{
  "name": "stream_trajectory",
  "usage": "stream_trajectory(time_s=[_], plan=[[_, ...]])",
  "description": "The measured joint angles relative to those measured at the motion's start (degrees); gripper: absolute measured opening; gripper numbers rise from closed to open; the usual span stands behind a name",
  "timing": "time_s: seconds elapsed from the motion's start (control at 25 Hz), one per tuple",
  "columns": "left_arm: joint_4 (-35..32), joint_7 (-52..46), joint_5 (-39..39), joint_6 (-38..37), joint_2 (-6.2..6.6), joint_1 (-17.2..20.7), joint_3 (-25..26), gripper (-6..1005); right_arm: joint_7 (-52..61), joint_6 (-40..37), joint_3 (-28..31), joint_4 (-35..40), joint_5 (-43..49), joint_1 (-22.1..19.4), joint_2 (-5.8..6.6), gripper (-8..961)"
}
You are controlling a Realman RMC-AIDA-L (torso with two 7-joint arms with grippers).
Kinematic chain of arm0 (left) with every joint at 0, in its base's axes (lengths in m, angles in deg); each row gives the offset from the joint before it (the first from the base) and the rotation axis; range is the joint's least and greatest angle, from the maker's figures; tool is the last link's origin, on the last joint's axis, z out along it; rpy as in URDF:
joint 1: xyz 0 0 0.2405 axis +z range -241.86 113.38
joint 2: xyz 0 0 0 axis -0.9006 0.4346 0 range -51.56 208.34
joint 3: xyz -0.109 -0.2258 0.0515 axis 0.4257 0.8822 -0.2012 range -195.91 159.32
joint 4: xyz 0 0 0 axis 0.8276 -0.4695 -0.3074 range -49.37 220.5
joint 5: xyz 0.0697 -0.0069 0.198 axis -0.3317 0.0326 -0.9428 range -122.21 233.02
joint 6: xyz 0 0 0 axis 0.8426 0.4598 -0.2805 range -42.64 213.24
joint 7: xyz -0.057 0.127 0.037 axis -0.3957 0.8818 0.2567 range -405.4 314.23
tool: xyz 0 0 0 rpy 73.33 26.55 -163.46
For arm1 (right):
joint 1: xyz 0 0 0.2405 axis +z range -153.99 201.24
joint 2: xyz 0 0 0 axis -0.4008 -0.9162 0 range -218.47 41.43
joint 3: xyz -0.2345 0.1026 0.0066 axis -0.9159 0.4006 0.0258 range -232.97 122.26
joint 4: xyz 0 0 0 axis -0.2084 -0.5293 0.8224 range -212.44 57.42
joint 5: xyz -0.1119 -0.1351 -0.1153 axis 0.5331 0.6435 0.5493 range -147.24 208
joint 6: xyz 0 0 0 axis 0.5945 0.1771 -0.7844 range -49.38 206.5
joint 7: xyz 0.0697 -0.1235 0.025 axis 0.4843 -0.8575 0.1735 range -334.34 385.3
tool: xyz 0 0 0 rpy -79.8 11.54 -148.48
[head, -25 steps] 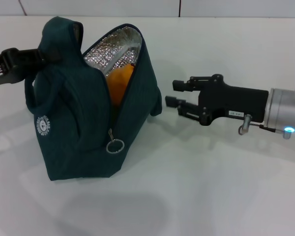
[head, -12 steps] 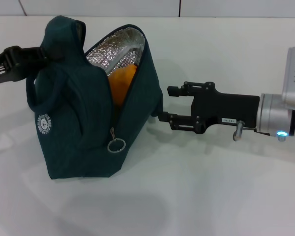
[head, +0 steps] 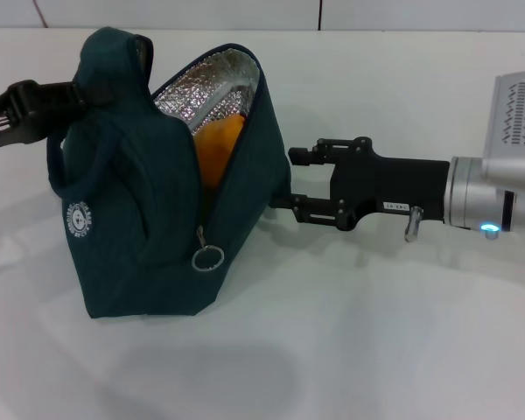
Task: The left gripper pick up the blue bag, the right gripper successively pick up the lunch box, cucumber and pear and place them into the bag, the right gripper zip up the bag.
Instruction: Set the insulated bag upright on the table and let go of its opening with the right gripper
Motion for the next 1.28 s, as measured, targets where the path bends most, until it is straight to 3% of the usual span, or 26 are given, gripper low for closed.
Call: stream_trajectory(time_s=[0.2,0.6,0.8,0.88,1.12,1.28], plan=[[0.0,0.0,0.1,0.0,0.00,0.1,0.0,46,-1.0,-0.1,-0.1,0.4,1.3,0.1,-0.21,626],[0.0,0.0,0.1,0.1,0.07,0.0,0.0,46,-4.4,0.0,0.5,2.0,1.1,-1.4,-0.13,162],[0.0,0.0,0.1,0.1,0.08,0.0,0.0,46,-4.8,-0.2,1.9,2.5,1.0,-1.9,-0.14,67],[0.1,0.0,0.1,0.1,-0.02,0.0,-0.1,46,-5.5,-0.6,4.4,6.5,0.9,-4.7,-0.16,46],[0.2,0.1,0.1,0.0,-1.34,0.0,-0.5,46,-7.4,-1.4,7.8,18.4,0.8,-11.8,-0.06,33],[0.8,1.3,-0.2,-0.2,-3.82,-0.5,-0.8,46,-9.0,-6.9,10.8,23.2,1.0,-14.9,0.24,25]])
